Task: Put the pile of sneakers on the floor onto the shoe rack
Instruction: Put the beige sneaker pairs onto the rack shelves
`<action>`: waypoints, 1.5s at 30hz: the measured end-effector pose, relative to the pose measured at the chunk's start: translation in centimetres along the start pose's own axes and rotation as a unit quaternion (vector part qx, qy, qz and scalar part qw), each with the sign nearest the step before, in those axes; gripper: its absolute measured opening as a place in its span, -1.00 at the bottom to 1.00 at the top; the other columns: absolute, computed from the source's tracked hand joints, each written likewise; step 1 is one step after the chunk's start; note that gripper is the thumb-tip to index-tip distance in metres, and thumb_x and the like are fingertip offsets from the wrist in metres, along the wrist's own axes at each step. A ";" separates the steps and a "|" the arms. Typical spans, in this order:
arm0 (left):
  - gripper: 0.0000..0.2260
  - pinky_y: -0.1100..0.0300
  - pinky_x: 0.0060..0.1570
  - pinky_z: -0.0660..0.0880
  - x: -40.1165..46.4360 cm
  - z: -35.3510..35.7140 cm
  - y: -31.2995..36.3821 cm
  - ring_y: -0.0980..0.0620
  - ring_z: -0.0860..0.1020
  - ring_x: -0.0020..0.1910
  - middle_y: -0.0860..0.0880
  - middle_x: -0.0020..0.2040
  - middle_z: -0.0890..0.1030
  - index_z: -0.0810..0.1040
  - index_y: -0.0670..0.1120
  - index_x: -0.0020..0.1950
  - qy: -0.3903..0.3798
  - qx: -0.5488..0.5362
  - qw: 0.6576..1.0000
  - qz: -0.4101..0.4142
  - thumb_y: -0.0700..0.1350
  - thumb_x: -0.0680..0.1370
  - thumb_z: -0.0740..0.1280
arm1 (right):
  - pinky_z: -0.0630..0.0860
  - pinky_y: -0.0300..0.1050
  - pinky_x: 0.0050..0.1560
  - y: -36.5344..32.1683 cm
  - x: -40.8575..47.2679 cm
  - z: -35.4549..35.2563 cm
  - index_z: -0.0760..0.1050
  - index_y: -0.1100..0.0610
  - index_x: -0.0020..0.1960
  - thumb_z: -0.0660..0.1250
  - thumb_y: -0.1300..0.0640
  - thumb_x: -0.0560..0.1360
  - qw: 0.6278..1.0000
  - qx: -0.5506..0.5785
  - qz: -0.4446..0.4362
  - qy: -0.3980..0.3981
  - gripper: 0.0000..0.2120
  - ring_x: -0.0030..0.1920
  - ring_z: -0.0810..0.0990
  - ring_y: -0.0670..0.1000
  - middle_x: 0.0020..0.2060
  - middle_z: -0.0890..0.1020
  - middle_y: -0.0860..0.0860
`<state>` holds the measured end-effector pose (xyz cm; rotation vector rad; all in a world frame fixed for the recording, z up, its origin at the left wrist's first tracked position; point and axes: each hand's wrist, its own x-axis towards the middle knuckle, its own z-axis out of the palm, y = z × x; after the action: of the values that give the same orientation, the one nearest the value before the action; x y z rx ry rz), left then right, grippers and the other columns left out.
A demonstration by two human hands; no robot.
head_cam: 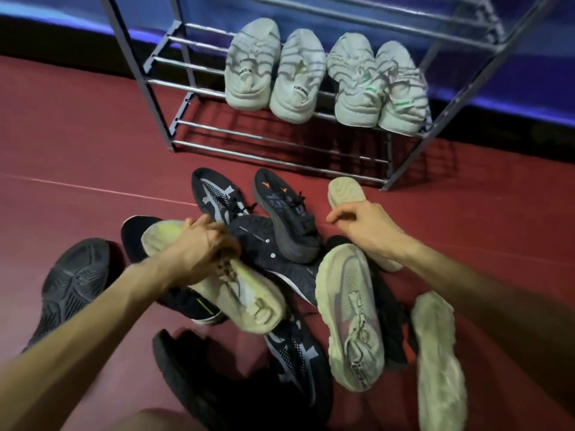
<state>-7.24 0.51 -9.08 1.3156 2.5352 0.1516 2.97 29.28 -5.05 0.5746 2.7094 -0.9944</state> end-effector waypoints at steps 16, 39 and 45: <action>-0.59 -0.07 0.01 0.44 16.3 -6.0 17.8 -0.24 0.47 0.12 -0.18 0.19 0.46 0.43 -0.18 0.27 0.153 -0.029 0.976 0.155 -0.03 0.50 0.09 | 0.54 0.07 -0.02 9.7 -4.9 -6.5 0.63 -0.01 -0.08 0.35 -0.15 0.41 0.962 0.243 0.119 0.047 -0.76 -0.12 0.62 0.03 -0.16 0.68 0.00; -0.33 -0.01 0.48 0.19 18.2 11.7 33.6 -0.13 0.21 0.50 -0.09 0.49 0.32 0.21 -0.03 0.51 -0.272 -0.305 0.912 -0.005 0.07 0.46 0.35 | 0.51 -0.01 -0.06 17.6 -6.6 -6.5 0.55 0.03 0.04 0.17 -0.05 0.55 0.960 -0.081 0.214 0.164 -0.75 -0.03 0.60 0.22 -0.12 0.64 0.10; -0.54 0.08 0.12 0.58 17.6 8.0 31.0 0.00 0.61 0.08 -0.04 0.00 0.68 0.67 -0.06 -0.07 -0.277 -0.436 0.854 -0.065 -0.06 0.04 0.43 | 0.44 -0.12 0.02 15.3 -5.2 -7.6 0.63 0.05 0.12 0.26 0.00 0.57 0.955 0.035 0.228 0.188 -0.76 0.03 0.60 0.13 -0.04 0.69 0.09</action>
<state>9.81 32.49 -13.41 0.6719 1.6866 0.6863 13.70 43.42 -6.55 1.4550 2.6428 -0.9265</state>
